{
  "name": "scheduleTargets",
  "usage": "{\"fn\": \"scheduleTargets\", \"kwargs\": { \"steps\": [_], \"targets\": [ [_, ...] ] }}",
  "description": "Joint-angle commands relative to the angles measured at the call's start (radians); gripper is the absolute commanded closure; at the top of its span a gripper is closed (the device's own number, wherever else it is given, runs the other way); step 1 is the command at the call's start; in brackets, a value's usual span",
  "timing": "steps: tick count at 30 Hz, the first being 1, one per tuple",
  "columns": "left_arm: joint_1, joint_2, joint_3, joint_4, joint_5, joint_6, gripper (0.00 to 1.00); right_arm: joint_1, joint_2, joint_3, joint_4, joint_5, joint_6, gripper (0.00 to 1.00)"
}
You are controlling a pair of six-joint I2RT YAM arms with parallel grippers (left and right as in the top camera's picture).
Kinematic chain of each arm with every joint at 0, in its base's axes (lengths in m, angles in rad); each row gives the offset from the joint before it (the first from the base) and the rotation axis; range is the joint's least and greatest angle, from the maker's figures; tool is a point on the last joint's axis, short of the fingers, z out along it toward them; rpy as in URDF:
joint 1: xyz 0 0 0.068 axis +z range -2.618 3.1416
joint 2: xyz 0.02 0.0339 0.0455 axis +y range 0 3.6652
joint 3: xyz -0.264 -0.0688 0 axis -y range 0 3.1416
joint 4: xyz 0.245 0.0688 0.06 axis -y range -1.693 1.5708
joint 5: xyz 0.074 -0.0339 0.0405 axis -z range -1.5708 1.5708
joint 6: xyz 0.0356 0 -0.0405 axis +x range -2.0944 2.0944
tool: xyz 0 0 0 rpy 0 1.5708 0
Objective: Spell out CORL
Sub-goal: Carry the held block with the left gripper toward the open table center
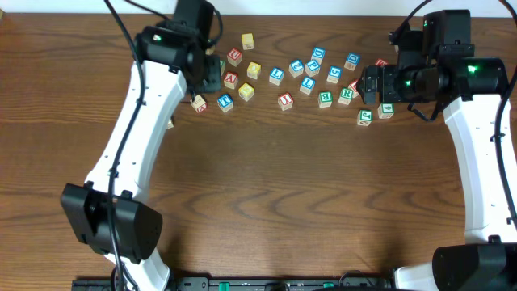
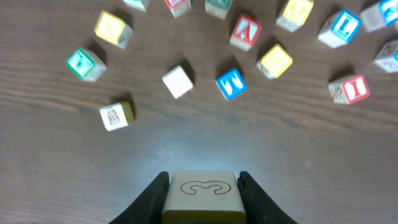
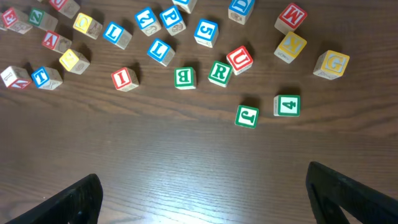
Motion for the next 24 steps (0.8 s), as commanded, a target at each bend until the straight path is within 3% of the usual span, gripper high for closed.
{"fn": "scheduleTargets", "kwargs": {
  "steps": [1, 8, 17, 24],
  "targets": [
    [-0.034, 0.012, -0.075, 0.002, -0.005, -0.066, 0.70, 0.003, 0.007, 0.016, 0.000, 0.000, -0.014, 0.01],
    [-0.080, 0.012, -0.276, 0.113, -0.001, -0.125, 0.70, 0.003, 0.007, 0.016, 0.003, 0.000, -0.014, 0.01],
    [-0.098, 0.012, -0.481, 0.367, 0.055, -0.097, 0.70, 0.003, 0.008, 0.016, 0.002, 0.000, -0.014, 0.01],
    [-0.098, 0.013, -0.563, 0.474, 0.055, -0.068, 0.70, 0.003, 0.009, 0.016, 0.002, -0.004, -0.014, 0.01]
  ]
}}
